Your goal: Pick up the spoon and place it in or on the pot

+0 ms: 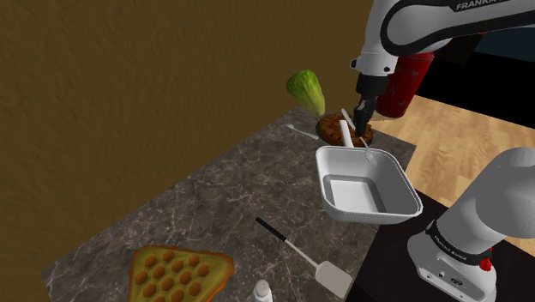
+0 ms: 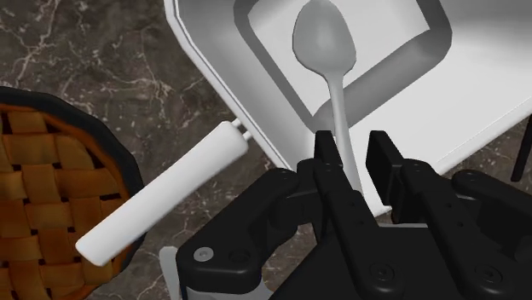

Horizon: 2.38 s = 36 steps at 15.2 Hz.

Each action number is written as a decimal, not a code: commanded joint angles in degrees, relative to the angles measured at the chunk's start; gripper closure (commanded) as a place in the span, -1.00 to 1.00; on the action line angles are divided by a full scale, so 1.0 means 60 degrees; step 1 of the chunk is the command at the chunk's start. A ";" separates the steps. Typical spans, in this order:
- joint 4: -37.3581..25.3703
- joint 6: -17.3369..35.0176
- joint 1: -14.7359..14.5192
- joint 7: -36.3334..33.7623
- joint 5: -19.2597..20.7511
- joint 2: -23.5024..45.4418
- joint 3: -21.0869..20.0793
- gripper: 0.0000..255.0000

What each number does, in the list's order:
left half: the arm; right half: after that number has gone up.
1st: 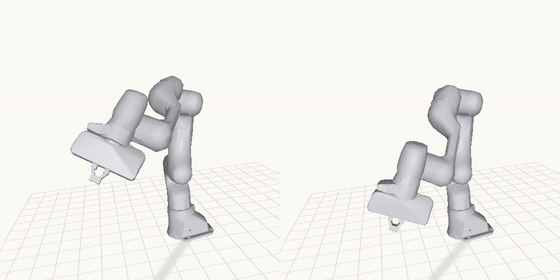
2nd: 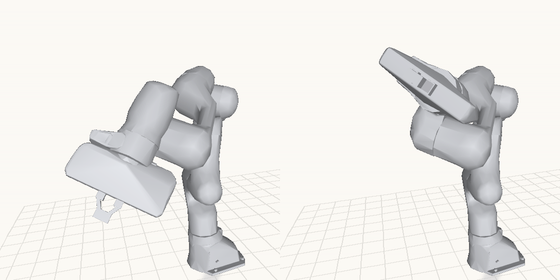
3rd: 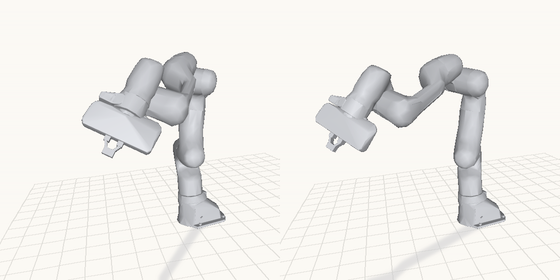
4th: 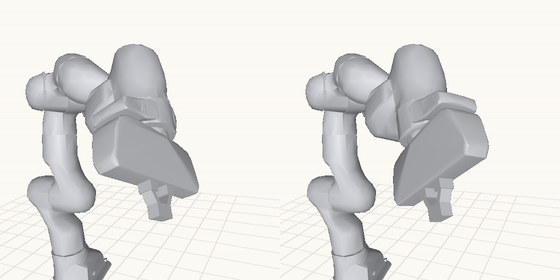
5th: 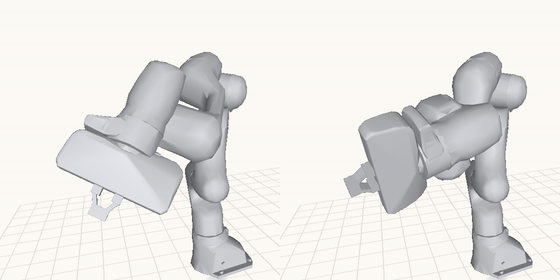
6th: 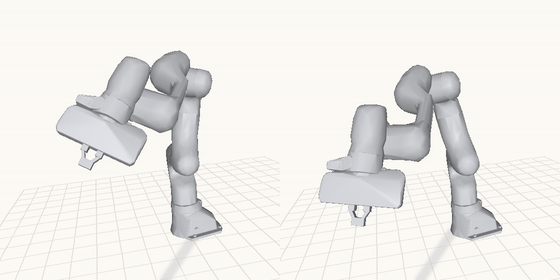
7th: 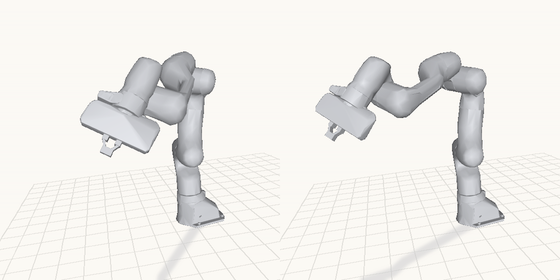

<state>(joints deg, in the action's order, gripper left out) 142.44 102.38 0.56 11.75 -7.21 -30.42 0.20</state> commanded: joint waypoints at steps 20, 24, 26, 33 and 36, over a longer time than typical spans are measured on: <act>0.1429 0.1977 -0.0001 0.0290 -0.0077 0.0568 0.0019 1.00; 0.1428 0.1975 -0.0001 0.0290 -0.0077 0.0568 0.0019 -1.00; 0.1428 0.1975 -0.0001 0.0290 -0.0077 0.0568 0.0019 -1.00; 0.0376 0.0671 0.0082 0.0245 0.0066 0.0321 0.0118 -1.00; 0.0375 0.0672 0.0082 0.0245 0.0066 0.0322 0.0118 -1.00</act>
<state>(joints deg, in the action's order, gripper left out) 144.73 106.46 1.04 13.21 -6.82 -28.48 0.89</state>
